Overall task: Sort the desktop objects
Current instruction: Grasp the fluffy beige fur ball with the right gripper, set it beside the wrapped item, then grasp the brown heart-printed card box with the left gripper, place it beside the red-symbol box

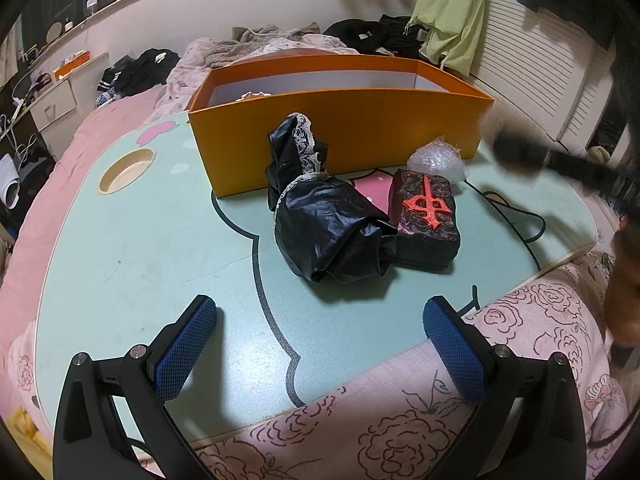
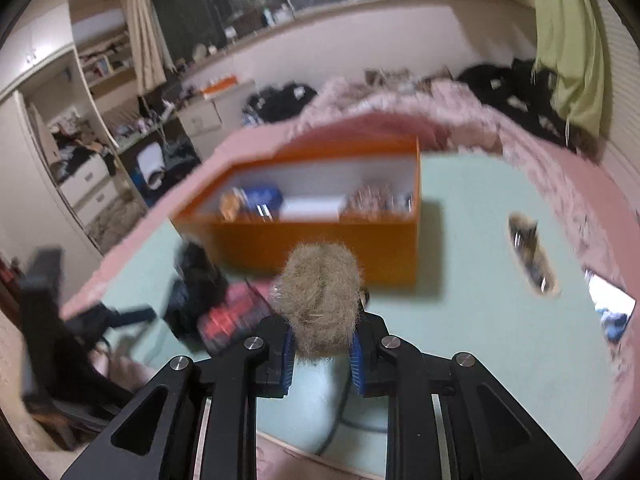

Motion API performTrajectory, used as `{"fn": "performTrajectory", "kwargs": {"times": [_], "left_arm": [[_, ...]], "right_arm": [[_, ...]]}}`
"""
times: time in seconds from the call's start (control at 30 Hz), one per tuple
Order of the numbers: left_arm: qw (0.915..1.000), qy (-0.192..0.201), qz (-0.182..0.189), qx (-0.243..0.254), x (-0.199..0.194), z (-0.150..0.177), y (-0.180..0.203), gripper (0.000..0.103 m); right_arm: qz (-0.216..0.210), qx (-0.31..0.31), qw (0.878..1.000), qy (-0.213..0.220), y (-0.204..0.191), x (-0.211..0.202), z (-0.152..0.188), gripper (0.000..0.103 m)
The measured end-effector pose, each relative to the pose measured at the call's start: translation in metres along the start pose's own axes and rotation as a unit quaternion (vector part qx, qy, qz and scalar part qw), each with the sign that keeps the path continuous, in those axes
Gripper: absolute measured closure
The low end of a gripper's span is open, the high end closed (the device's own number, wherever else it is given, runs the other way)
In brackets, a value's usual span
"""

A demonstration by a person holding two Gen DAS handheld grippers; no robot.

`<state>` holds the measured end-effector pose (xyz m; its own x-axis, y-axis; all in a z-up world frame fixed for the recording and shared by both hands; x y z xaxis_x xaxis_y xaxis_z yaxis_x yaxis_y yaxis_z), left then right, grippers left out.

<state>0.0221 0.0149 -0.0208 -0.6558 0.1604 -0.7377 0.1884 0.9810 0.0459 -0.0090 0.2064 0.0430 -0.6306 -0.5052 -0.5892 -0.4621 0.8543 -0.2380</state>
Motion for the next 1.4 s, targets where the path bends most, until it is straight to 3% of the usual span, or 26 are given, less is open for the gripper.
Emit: {"fn": "performTrajectory", "kwargs": {"times": [0.1, 0.13, 0.2, 0.27, 0.37, 0.43, 0.47, 0.5, 0.9, 1.07, 1.27, 1.33, 1.4], "left_arm": [[1.0, 0.0, 0.0, 0.0, 0.0, 0.0, 0.0, 0.0], [1.0, 0.0, 0.0, 0.0, 0.0, 0.0, 0.0, 0.0], [1.0, 0.0, 0.0, 0.0, 0.0, 0.0, 0.0, 0.0], [1.0, 0.0, 0.0, 0.0, 0.0, 0.0, 0.0, 0.0], [1.0, 0.0, 0.0, 0.0, 0.0, 0.0, 0.0, 0.0], [1.0, -0.001, 0.0, 0.0, 0.0, 0.0, 0.001, 0.0], [1.0, -0.002, -0.002, 0.003, 0.0, 0.0, 0.002, 0.0], [1.0, -0.003, -0.003, 0.003, 0.001, 0.0, 0.002, 0.0], [1.0, 0.001, -0.003, 0.0, 0.0, 0.001, 0.003, 0.0], [0.9992, 0.038, 0.007, -0.01, -0.017, -0.006, -0.002, 0.0], [0.9948, 0.087, 0.051, -0.008, -0.046, -0.065, 0.01, 0.0], [0.9945, 0.076, 0.072, 0.002, -0.041, -0.095, 0.02, 0.003], [0.9952, 0.048, 0.085, 0.007, -0.025, -0.122, 0.029, 0.015]], "right_arm": [[0.011, 0.003, 1.0, -0.013, 0.003, 0.019, 0.009, 0.077], [0.021, 0.005, 1.0, -0.013, 0.004, 0.021, 0.011, 0.07], [0.024, 0.012, 1.0, 0.0, 0.007, 0.013, 0.014, 0.05], [0.038, 0.014, 0.999, 0.033, 0.009, -0.003, 0.017, 0.021], [0.066, -0.003, 0.997, 0.039, 0.012, -0.016, 0.03, 0.016], [0.093, -0.019, 0.995, -0.007, 0.015, -0.006, 0.045, 0.012], [0.115, -0.049, 0.992, 0.003, 0.013, -0.005, 0.048, 0.002], [0.13, -0.063, 0.989, 0.0, 0.011, -0.003, 0.052, 0.0], [0.127, -0.059, 0.99, -0.005, 0.014, 0.003, 0.057, 0.0], [0.13, -0.056, 0.99, -0.001, 0.016, 0.002, 0.055, 0.0], [0.132, -0.053, 0.99, 0.004, 0.014, -0.002, 0.052, 0.0], [0.132, -0.053, 0.99, 0.004, 0.013, -0.002, 0.051, 0.0], [0.133, -0.053, 0.99, 0.004, 0.013, -0.001, 0.051, 0.0]]}}
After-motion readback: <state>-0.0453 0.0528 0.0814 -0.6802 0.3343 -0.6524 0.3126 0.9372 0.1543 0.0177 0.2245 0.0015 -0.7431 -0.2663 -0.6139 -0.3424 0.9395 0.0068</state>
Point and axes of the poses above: each gripper's, at about its wrist camera, not at the fingertips, and x roughly the way its jaws point, y to its right, z to its underside, the point moved 2 cm from there along x, roughly the way its jaws point, and after that the axes turned 5 degrees about y, right-handed, at the moved point
